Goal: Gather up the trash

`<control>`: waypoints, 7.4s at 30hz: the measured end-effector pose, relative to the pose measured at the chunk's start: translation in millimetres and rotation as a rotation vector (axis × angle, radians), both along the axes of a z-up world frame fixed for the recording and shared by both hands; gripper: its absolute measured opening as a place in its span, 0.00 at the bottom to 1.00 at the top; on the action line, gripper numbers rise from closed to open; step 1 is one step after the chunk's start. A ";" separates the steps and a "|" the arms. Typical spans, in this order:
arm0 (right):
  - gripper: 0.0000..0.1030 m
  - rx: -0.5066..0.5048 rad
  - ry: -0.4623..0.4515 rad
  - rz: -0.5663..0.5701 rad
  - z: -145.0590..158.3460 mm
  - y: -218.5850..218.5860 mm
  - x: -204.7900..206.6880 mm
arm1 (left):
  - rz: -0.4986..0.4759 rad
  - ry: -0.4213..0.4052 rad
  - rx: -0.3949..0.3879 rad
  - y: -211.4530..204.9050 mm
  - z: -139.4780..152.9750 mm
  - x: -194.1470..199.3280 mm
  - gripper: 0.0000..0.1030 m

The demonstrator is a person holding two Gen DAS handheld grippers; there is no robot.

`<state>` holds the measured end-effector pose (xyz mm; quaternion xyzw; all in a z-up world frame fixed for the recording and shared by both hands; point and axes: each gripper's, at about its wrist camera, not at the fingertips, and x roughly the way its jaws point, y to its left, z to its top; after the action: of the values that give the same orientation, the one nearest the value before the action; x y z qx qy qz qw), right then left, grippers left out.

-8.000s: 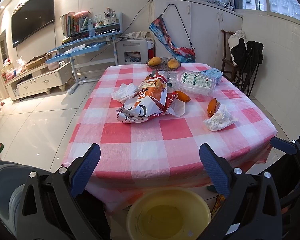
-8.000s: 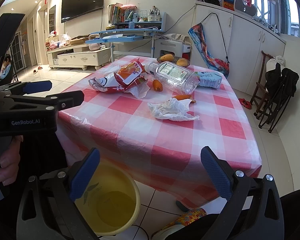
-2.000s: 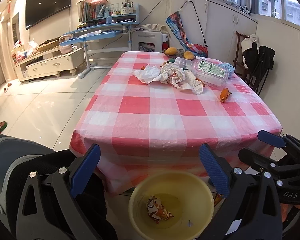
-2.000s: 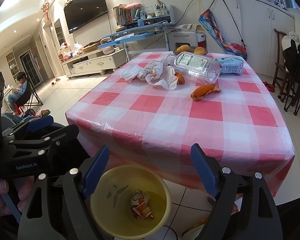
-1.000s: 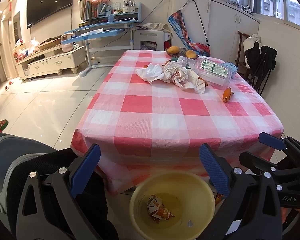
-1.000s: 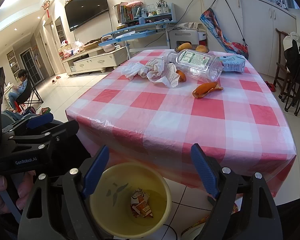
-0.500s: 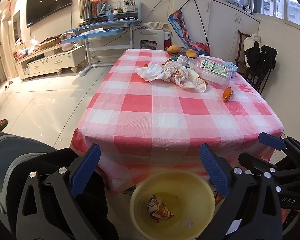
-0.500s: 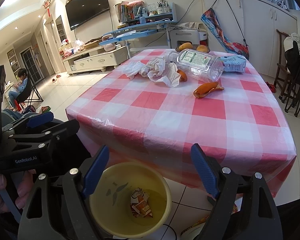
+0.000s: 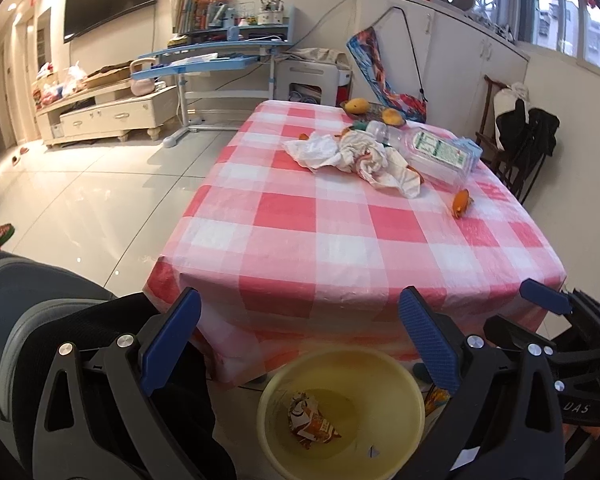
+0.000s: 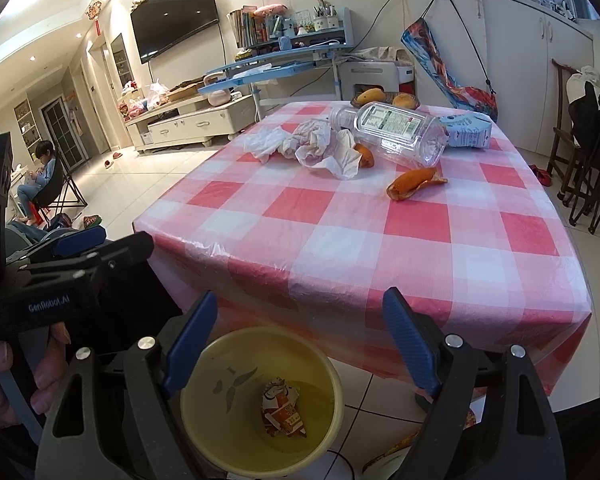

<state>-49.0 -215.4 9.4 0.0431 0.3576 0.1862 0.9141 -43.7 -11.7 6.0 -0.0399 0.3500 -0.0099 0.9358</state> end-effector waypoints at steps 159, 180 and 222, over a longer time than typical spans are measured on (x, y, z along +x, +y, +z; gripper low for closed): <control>0.62 0.119 0.085 0.064 4.5 16.4 2.0 | -0.111 0.070 0.014 10.3 30.0 -25.8 0.80; 0.62 -0.012 0.033 0.033 15.8 33.7 130.4 | 0.040 0.033 -0.008 34.9 40.0 84.6 0.86; 0.18 0.155 0.125 0.125 7.3 -1.5 100.8 | -0.087 0.132 0.010 -4.1 -2.1 221.9 0.12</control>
<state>51.8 -217.0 16.6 0.1027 0.4006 0.2669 0.8705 178.2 -15.8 3.9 -0.0204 0.4124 -0.0462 0.9096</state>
